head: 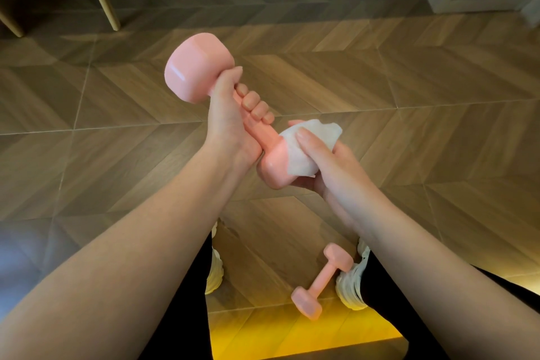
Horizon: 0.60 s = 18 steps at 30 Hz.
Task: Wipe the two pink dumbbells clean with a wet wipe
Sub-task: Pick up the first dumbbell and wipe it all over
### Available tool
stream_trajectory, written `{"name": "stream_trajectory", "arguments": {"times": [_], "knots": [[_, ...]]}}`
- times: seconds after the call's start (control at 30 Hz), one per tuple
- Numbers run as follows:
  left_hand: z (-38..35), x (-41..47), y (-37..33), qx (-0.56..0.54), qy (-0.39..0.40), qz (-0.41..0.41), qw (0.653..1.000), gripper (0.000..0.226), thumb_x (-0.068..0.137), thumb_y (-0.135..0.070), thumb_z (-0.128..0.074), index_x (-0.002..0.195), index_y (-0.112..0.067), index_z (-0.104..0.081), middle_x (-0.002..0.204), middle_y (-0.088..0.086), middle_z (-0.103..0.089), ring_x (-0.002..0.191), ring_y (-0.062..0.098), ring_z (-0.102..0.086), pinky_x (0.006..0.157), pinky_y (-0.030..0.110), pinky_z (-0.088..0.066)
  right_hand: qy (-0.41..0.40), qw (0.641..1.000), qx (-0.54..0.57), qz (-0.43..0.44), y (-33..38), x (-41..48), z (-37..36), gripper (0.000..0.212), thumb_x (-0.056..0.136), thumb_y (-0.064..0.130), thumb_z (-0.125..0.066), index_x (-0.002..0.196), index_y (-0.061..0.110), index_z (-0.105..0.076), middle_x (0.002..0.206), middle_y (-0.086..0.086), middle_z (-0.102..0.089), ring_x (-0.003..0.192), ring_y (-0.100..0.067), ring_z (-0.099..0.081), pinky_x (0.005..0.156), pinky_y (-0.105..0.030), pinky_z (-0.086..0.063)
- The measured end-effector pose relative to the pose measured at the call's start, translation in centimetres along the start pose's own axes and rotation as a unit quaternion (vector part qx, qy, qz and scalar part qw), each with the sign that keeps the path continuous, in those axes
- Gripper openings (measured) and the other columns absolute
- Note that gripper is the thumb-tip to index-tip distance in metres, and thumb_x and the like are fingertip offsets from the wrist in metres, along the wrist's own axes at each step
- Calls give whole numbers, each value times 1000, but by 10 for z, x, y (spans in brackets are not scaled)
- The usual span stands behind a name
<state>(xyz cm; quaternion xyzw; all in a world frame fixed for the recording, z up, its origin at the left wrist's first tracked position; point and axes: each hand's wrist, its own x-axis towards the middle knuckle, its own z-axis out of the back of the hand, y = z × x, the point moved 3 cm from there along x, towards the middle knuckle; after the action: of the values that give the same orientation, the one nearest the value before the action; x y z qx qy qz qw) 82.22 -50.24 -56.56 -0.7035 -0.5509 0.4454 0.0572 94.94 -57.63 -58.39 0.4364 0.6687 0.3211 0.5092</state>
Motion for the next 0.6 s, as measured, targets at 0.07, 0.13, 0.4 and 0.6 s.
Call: {"name": "stream_trajectory", "arguments": {"times": [0.07,0.13,0.4,0.6], "knots": [[0,-1,1,4,2,0,1000,41,94,-30,-55,59,-22,-36,48,-7,-25,40,12,-25,42,23,-29,-11,999,28,-26,-1,1,0,30,86,42,-63,110,25,-66,106,-4,-71,98,-17,-68,75,-38,-58],[0,-1,2,11,3,0,1000,41,94,-29,-55,59,-22,-36,49,-6,-26,41,12,-25,42,23,-29,-14,997,49,-50,-1,1,1,28,92,40,-62,111,20,-67,104,-4,-71,97,-18,-67,75,-37,-58],[0,0,2,3,7,9,1000,40,92,-27,-54,57,-23,-35,49,-7,-24,41,12,-24,42,23,-29,58,996,-27,-70,-3,-7,-3,71,66,28,-83,128,22,-50,121,-9,-67,102,-19,-69,81,-37,-59],[2,2,-1,-28,-5,14,999,41,91,-26,-55,56,-21,-36,50,-7,-26,41,12,-26,42,24,-30,57,997,-38,-31,-2,-5,2,60,69,25,-80,123,26,-52,115,-3,-68,96,-13,-71,73,-27,-56]]}}
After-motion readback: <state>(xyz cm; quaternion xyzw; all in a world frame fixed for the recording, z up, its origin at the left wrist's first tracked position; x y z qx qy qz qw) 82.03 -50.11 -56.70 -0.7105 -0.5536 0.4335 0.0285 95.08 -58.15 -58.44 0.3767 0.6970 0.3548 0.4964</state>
